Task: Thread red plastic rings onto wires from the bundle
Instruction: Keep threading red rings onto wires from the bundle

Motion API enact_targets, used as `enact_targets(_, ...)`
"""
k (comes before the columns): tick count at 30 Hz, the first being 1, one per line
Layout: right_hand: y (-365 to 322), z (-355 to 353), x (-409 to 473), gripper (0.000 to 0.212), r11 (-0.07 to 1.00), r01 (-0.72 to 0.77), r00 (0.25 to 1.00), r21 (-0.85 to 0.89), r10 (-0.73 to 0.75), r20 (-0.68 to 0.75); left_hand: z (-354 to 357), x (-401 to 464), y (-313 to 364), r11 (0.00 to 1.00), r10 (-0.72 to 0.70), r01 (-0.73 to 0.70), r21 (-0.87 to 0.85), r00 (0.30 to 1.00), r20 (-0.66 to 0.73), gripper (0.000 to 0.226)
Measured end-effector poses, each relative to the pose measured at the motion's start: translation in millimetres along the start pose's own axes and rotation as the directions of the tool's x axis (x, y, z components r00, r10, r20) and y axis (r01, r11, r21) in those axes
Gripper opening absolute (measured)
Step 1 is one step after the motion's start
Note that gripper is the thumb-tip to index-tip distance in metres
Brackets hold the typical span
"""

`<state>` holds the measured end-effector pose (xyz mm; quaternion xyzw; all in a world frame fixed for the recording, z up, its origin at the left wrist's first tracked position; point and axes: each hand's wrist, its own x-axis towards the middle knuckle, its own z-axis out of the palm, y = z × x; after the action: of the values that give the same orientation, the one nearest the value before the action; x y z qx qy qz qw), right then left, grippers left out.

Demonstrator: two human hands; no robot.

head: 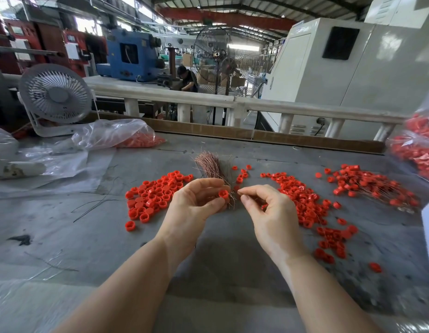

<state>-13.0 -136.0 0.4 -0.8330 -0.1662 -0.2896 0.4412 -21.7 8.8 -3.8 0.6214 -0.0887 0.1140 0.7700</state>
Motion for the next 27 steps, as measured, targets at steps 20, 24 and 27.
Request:
enact_targets(20, -0.1, 0.2, -0.3, 0.011, 1.0, -0.004, 1.0, -0.007, 0.004, -0.003, -0.2, 1.1, 1.4, 0.976, -0.114, 0.108, -0.187, 0.993, -0.018, 0.026)
enact_targets(24, -0.2, 0.7, -0.1, 0.011, 1.0, 0.0, 1.0, -0.01, 0.0, -0.012, 0.5, 0.9, 4.1, 0.954, -0.15, 0.143, -0.262, 0.989, -0.006, 0.025)
enact_targets(27, -0.5, 0.5, -0.4, 0.011, 1.0, 0.0, 1.0, -0.011, 0.0, -0.013, 0.7, 0.8, 5.2, 0.94, -0.172, 0.167, -0.298, 0.985, 0.009, 0.024)
